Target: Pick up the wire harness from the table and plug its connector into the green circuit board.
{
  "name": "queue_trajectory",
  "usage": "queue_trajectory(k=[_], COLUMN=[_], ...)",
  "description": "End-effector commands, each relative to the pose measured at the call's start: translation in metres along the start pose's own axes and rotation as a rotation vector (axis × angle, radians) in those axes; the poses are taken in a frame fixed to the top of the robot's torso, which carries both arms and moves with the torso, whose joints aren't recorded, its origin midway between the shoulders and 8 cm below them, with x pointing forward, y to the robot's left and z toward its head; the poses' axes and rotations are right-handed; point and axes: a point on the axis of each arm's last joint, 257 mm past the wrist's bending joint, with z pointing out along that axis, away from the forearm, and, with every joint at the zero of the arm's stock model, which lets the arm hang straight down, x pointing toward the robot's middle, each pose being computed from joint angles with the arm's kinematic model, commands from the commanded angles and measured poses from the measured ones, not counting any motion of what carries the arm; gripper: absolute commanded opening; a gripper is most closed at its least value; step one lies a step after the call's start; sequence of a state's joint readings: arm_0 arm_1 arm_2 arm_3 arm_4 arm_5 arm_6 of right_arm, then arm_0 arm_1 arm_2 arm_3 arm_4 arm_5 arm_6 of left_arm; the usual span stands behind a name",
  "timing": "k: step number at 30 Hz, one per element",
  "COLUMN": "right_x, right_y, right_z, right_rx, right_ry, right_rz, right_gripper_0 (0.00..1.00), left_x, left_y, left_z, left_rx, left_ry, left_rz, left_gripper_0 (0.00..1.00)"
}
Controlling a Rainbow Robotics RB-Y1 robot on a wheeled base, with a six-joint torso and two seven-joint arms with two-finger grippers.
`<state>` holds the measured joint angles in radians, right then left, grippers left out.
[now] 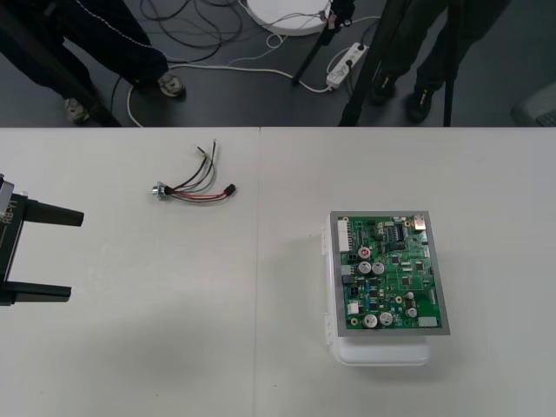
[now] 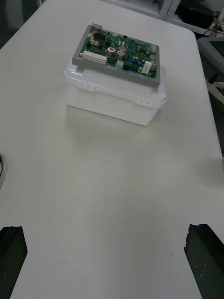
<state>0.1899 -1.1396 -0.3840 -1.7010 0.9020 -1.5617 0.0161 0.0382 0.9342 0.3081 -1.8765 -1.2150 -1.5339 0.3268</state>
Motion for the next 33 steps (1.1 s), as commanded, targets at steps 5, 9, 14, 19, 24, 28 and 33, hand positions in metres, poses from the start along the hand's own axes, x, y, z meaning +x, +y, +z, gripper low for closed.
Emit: queue_trajectory(k=[5, 9, 14, 19, 24, 28, 33], right_x=[-0.001, -0.001, -0.001, 0.027, 0.026, 0.024, 0.023], right_y=[-0.003, -0.003, -0.003, 0.018, 0.016, 0.009, 0.003], right_z=[-0.004, -0.004, -0.004, 0.017, 0.019, 0.018, 0.017], right_rx=[-0.026, -0.026, -0.026, -0.046, -0.045, -0.015, 0.002], right_ry=[0.039, 0.039, 0.039, -0.005, -0.012, -0.029, -0.059], right_rz=[-0.025, -0.025, -0.025, 0.081, 0.082, 0.091, 0.131], right_gripper_0=[1.0, 1.0, 1.0, 1.0, 1.0, 1.0, 1.0], left_x=[0.033, 0.041, 0.041, 0.043, 0.049, 0.054, 0.057], left_y=[-0.022, -0.021, -0.013, 0.0, 0.02, 0.038, 0.053], left_z=[0.003, 0.004, 0.002, -0.001, -0.006, -0.013, -0.016], left_rx=[0.039, 0.037, 0.025, 0.001, -0.039, -0.072, -0.083], left_ry=[0.041, 0.039, 0.05, 0.092, 0.169, 0.248, 0.328], left_rz=[-0.124, -0.148, -0.131, -0.094, -0.049, -0.004, 0.038], left_gripper_0=[1.0, 1.0, 1.0, 1.0, 1.0, 1.0, 1.0])
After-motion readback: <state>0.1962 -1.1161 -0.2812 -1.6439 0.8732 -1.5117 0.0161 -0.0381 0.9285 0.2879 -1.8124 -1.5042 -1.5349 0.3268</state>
